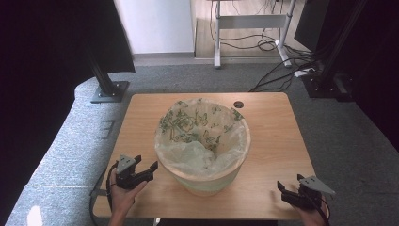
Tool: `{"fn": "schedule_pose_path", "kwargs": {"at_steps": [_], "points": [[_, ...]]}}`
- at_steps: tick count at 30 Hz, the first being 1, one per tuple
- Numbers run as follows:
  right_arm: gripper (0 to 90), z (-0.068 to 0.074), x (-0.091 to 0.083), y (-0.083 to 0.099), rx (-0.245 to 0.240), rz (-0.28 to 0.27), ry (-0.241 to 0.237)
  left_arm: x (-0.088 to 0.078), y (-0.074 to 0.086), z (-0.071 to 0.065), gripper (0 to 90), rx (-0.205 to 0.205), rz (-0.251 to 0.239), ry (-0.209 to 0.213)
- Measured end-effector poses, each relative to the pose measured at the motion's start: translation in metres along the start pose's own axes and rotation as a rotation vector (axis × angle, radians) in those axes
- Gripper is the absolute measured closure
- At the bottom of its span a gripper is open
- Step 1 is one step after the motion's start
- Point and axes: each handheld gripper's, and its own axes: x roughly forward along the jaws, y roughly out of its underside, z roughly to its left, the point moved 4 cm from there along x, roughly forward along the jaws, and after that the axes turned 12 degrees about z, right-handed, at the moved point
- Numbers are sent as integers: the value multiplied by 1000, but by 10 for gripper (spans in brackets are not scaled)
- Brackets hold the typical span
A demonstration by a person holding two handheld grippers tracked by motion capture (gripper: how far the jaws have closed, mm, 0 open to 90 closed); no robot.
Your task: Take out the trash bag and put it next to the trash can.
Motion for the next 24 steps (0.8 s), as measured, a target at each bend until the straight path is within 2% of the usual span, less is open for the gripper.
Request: {"fn": "schedule_pose_path", "kwargs": {"at_steps": [4,10,12,15,18,24], "points": [[146,0,0,0,-4,1,4,-12,-3,5,226,22,-14,39],[146,-1,1,0,-9,7,4,-31,-18,17,222,24,-59,96],[146,-1,2,0,-9,7,5,-42,-27,17,224,49,-83,110],[146,0,1,0,-7,7,5,-62,-39,14,225,94,-135,167],[146,1,0,0,-7,3,9,-78,-49,11,232,120,-167,211],[146,4,1,1,-11,9,10,-94,-68,9,234,127,-167,224]]}}
